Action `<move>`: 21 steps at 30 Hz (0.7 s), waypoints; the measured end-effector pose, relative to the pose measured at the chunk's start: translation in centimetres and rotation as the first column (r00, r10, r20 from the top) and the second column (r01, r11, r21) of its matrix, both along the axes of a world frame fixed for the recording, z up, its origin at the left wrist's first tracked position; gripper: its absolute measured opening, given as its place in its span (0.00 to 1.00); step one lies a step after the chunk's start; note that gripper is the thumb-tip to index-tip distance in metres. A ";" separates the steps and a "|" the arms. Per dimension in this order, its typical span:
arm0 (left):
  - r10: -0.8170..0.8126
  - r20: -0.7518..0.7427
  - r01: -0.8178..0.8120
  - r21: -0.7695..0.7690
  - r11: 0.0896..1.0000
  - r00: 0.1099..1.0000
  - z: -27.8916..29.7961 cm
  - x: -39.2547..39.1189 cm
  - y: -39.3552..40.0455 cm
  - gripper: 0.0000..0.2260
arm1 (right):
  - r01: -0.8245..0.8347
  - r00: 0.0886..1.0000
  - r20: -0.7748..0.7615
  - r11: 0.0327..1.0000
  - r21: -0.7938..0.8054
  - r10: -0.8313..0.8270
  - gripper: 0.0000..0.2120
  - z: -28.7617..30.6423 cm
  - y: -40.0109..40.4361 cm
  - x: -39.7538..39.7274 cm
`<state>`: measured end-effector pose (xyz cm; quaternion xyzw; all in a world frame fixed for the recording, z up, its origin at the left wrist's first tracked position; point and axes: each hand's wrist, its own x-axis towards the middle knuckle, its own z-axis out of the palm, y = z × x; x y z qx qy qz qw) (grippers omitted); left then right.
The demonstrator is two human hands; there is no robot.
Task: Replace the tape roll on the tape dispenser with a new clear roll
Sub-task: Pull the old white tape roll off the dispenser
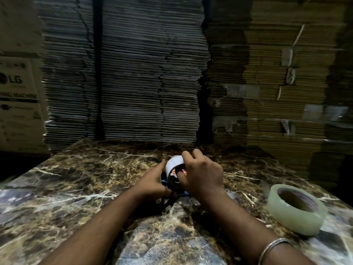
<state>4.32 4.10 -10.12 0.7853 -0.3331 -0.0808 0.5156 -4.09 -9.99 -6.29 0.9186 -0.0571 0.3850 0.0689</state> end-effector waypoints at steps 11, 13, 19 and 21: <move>0.048 -0.035 -0.044 0.102 0.994 0.998 0.9 -0.8 -0.5 0.57 | 0.111 0.994 -0.049 0.907 0.405 -0.099 0.14 1.5 -2.6 -0.7; 0.055 -0.034 -0.051 0.099 0.994 0.998 0.8 -0.8 -0.5 0.60 | 0.133 0.991 -0.059 0.898 0.421 -0.119 0.14 1.5 -3.0 -0.7; 0.046 -0.035 -0.042 0.105 0.994 0.998 0.9 -0.8 -0.3 0.62 | 0.150 0.989 -0.087 0.866 0.477 -0.123 0.14 1.4 -3.8 -0.6; 0.044 -0.056 -0.038 0.100 0.994 0.997 0.9 -0.9 -0.2 0.61 | 0.165 0.986 -0.109 0.862 0.480 -0.127 0.15 1.3 -3.9 -0.6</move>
